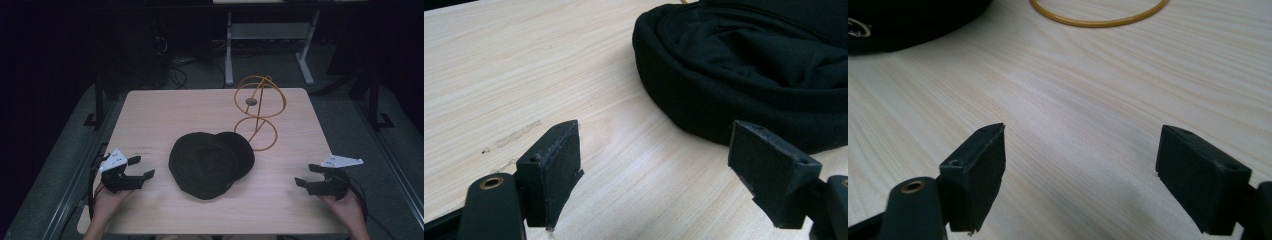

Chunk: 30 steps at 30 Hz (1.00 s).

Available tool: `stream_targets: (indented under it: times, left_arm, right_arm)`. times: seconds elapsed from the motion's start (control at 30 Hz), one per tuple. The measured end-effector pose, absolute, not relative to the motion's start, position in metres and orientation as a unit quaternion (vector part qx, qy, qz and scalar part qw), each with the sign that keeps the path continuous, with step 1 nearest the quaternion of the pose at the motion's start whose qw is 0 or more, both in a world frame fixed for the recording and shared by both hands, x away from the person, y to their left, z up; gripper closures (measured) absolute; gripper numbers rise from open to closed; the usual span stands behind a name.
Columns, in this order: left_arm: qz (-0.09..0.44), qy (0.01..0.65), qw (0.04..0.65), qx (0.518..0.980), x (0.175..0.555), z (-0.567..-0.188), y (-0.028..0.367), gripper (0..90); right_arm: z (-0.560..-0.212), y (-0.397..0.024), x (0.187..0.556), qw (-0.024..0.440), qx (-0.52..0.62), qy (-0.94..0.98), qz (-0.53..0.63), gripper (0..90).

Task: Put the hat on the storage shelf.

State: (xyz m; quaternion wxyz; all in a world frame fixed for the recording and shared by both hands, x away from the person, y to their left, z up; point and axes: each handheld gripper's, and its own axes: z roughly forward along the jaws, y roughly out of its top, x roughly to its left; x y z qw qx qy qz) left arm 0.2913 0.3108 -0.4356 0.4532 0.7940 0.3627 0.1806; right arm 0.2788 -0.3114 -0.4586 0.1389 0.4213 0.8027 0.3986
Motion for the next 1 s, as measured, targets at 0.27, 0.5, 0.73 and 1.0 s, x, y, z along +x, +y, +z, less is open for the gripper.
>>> stream_targets:
  times: [0.27,0.5,0.73,1.0]
  left_arm:
    - [0.178,0.360,0.455,0.795,0.291,-0.436,0.311,20.8]
    - [0.176,0.365,0.456,0.793,0.291,-0.437,0.315,20.8]
    - [0.170,0.372,0.456,0.790,0.293,-0.439,0.315,20.8]
    - [0.168,0.379,0.464,0.783,0.291,-0.438,0.317,20.8]
  right_arm:
    - [-0.454,-0.306,0.275,0.144,0.412,0.807,0.398,18.9]
    - [-0.446,-0.292,0.273,0.146,0.393,0.812,0.406,18.4]
    - [-0.438,-0.275,0.273,0.136,0.365,0.825,0.409,16.5]
    - [-0.422,-0.251,0.277,0.118,0.324,0.845,0.410,14.5]
